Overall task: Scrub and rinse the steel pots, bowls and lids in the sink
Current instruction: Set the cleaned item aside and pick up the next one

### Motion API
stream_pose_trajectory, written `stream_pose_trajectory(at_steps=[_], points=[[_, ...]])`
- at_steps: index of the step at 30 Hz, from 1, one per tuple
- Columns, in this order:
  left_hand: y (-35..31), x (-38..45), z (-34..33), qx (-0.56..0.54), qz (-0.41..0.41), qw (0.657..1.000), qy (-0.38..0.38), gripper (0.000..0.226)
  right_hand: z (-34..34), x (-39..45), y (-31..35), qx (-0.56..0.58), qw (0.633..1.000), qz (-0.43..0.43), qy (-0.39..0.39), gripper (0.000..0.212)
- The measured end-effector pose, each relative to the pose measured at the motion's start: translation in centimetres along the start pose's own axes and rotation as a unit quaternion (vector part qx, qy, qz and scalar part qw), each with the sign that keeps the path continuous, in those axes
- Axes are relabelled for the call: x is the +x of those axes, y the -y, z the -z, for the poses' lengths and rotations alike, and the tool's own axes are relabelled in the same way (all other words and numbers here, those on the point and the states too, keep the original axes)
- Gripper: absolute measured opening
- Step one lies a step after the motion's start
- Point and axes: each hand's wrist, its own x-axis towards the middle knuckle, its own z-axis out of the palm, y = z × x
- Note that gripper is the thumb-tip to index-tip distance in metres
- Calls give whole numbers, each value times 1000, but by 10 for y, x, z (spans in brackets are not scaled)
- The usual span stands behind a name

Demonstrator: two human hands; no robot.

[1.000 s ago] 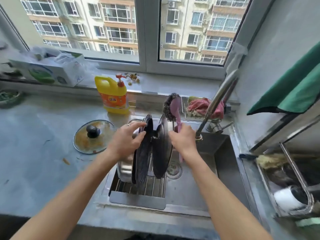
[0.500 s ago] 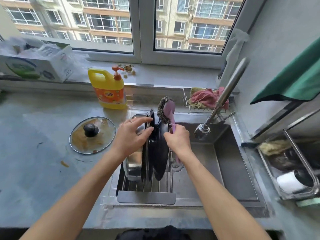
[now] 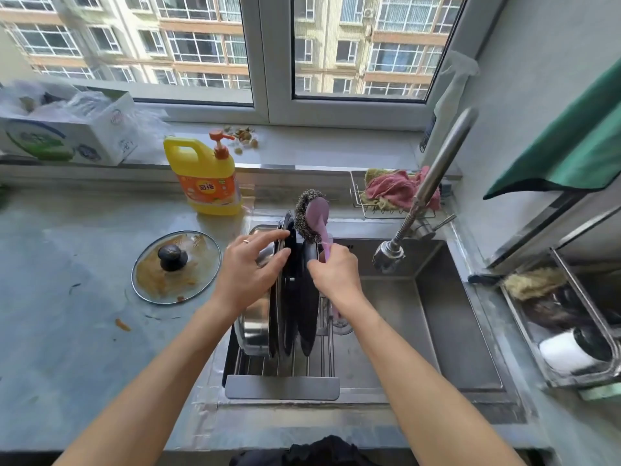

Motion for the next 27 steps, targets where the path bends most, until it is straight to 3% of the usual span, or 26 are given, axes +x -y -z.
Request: stream_pose_trajectory(at_steps=[5, 10, 12, 15, 20, 23, 25, 27], points=[[3, -3, -5, 10, 3, 1000, -6, 37, -3, 4, -2, 25, 999, -34, 7, 12], [-1, -5, -6, -15, -9, 1000, 3, 41, -6, 10, 2, 167, 975, -134, 53, 45], [-2, -6, -6, -14, -19, 1000, 6, 43, -5, 10, 1, 191, 970, -138, 62, 49], [1, -7, -5, -7, -13, 1000, 11, 44, 4, 9, 1, 155, 982, -96, 41, 42], [-6, -9, -4, -39, 13, 999, 25, 35, 23, 6, 12, 116, 993, -14, 7, 46], [1, -4, 8, -107, 98, 988, -46, 23, 28, 8, 29, 108, 993, 40, 12, 47], [18, 4, 21, -76, 142, 983, -86, 19, 28, 12, 45, 89, 993, 69, 24, 45], [44, 13, 34, -11, 193, 978, -72, 16, 26, 16, 65, 33, 993, 105, 39, 40]])
